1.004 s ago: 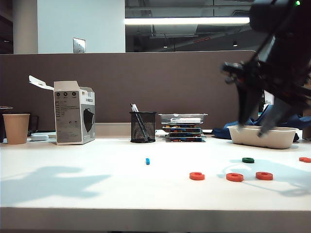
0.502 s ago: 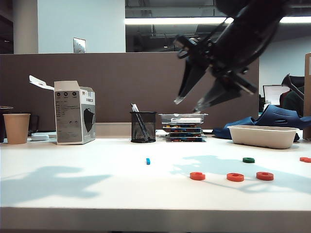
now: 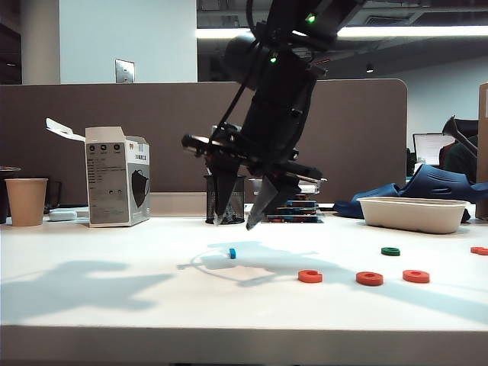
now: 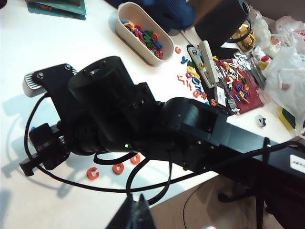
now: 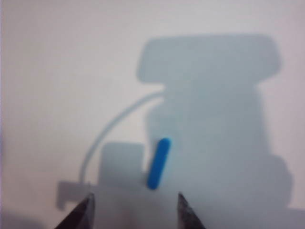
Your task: Select the appropriate letters from the row of letter magnets placed on the table to arrange into the word "cool".
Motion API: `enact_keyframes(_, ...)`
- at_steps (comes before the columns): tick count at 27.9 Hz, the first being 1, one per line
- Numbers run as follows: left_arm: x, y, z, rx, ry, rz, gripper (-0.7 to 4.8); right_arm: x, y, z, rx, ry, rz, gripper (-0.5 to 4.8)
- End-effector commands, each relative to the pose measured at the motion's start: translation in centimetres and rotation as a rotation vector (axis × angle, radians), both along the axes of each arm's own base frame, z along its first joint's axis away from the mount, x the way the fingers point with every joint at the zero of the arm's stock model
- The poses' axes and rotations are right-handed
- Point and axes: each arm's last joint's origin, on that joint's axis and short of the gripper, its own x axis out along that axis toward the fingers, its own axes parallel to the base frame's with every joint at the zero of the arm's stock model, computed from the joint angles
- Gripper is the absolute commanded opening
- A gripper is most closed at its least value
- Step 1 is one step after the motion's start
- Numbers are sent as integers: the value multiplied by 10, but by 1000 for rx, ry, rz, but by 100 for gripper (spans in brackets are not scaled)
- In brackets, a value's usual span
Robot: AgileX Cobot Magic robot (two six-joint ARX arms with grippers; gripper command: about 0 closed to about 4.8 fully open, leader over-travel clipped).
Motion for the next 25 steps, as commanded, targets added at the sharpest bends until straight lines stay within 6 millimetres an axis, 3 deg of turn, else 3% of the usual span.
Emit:
enact_keyframes(1,0,0,3,-12,-15,-1,-3,5,4,-4,-14,-15,-11,214)
enact_keyframes(5,0,0,3,-11,-15,-1,-3,8,6,-18,-31,3,-12,214)
enact_keyframes(20,0,0,3,-12,-15,-1,-3,6,19,-32,-82,-41,-18,211)
enact_keyframes(25,0,0,3,-12,-15,-1,-3,3,20,-33,-96,-24,-11,187)
